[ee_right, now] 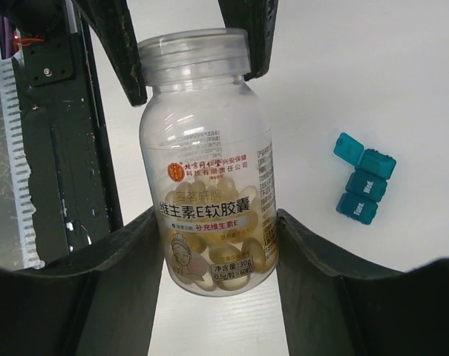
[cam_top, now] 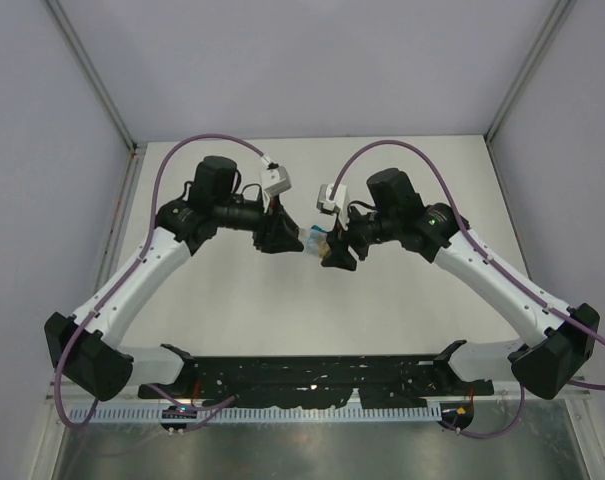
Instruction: Sort the pills into containers
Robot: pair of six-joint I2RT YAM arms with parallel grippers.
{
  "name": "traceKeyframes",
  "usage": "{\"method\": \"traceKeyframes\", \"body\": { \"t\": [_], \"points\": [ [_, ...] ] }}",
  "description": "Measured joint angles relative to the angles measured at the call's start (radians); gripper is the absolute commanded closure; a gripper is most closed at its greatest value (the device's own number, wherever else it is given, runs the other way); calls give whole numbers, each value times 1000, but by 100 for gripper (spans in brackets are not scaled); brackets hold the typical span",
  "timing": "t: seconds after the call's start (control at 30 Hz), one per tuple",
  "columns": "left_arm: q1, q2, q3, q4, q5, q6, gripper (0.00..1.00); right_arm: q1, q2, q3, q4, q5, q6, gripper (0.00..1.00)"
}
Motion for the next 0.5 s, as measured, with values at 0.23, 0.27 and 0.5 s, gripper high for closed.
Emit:
{"method": "traceKeyframes", "body": {
  "t": [0.23,0.27,0.5],
  "points": [
    [5,37,0,78,-17,-165,100,5,-1,0,10,102,11,94],
    [7,43,0,92,-24,-201,100,9,-2,0,15,125,12,94],
    [24,65,0,176,-83,-452,95,39,-26,-30,96,298,15,95]
  ]
}}
